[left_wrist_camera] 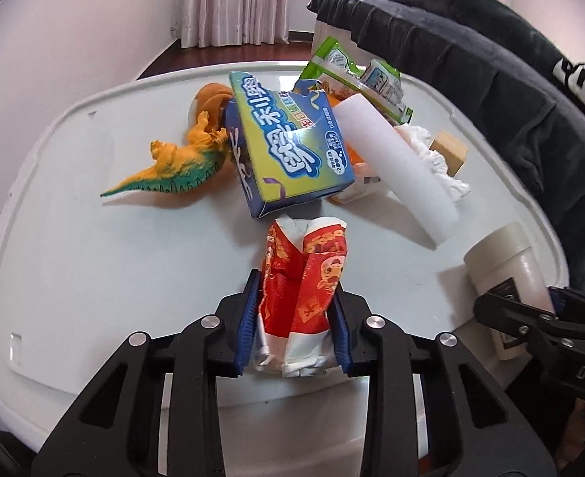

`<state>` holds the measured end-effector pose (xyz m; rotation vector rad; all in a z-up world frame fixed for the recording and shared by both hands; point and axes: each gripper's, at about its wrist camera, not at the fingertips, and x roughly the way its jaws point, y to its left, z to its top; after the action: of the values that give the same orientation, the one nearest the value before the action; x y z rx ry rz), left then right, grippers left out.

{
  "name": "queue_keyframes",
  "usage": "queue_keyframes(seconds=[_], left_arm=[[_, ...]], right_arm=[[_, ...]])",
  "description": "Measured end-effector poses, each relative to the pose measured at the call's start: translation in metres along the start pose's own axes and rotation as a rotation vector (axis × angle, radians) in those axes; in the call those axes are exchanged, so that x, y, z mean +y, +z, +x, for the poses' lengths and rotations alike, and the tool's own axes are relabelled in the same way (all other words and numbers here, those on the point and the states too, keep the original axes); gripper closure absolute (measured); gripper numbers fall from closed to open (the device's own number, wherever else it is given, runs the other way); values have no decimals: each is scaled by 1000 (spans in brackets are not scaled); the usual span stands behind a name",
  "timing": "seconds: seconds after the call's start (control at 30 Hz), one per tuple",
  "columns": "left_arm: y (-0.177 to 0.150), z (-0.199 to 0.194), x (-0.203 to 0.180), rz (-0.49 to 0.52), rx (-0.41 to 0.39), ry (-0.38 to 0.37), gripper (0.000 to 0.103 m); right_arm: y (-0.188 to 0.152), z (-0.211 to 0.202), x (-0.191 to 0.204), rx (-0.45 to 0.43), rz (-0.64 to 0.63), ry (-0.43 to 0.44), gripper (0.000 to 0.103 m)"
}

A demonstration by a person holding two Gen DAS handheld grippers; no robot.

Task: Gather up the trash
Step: 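Grasp the beige jar with the right tool while the left tool grasps the red-white wrapper, then carry the jar and wrapper over the bucket and open both tools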

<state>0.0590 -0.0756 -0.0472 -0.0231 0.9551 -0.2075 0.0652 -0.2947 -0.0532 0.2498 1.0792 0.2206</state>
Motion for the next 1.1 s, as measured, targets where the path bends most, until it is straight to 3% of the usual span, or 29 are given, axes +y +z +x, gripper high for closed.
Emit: queue_keyframes(seconds=[0.2, 0.5, 0.9, 1.1], left_arm=[[-9, -38, -4, 13, -63, -28, 73], [-41, -111, -1, 16, -109, -2, 73], [-97, -156, 8, 24, -66, 68, 72], [-124, -151, 3, 12, -5, 91, 72]], right_arm=[[-2, -1, 2, -11, 0, 20, 56], [-7, -37, 20, -117, -63, 105, 56], [-82, -119, 76, -125, -283, 192, 56], [-118, -123, 89, -133, -380, 145, 56]])
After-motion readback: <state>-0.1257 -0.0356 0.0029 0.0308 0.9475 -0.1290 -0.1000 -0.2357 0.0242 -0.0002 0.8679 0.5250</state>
